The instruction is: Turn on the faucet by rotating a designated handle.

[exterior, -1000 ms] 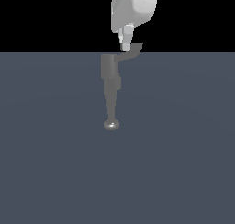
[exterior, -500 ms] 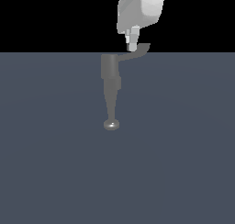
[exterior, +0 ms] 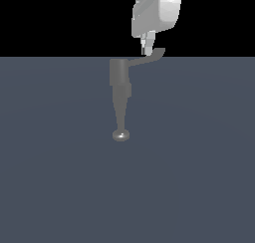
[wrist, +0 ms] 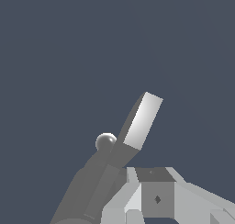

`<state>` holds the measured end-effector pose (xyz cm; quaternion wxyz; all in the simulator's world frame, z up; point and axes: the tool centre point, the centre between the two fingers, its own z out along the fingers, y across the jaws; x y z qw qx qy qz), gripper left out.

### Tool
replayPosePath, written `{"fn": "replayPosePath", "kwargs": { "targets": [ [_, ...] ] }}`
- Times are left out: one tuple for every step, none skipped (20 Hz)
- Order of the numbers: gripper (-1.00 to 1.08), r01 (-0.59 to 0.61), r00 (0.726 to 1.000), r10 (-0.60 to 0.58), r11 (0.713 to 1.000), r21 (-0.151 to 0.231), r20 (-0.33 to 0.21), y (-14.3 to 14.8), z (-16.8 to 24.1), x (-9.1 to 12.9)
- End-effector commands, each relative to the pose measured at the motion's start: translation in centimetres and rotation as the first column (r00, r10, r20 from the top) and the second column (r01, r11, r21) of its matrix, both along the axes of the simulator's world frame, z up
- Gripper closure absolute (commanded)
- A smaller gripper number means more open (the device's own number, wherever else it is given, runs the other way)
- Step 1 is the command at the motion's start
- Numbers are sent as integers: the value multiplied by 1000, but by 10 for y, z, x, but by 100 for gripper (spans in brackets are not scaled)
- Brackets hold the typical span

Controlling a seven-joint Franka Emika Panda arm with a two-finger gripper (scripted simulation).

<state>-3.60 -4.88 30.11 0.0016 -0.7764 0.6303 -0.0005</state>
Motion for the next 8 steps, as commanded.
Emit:
{"fn": "replayPosePath", "kwargs": {
  "targets": [
    [108,30,1000,-30,1000,-2,-1,-21,-2,6],
    [108,31,1000,-31,1000,-2,-2,-24,-2,9],
    [108,32,999,-32,999,-2,-2,-26,-2,11],
    [108,33,999,-33,999,-2,-2,-29,-3,14],
    [108,35,999,-35,999,-2,-2,-31,-3,16],
    [108,36,999,-36,999,-2,-2,-33,-3,19],
    [108,37,999,-37,999,-2,-3,-36,-3,21],
    [108,37,999,-37,999,-2,-3,-36,-3,21]
  ]
}}
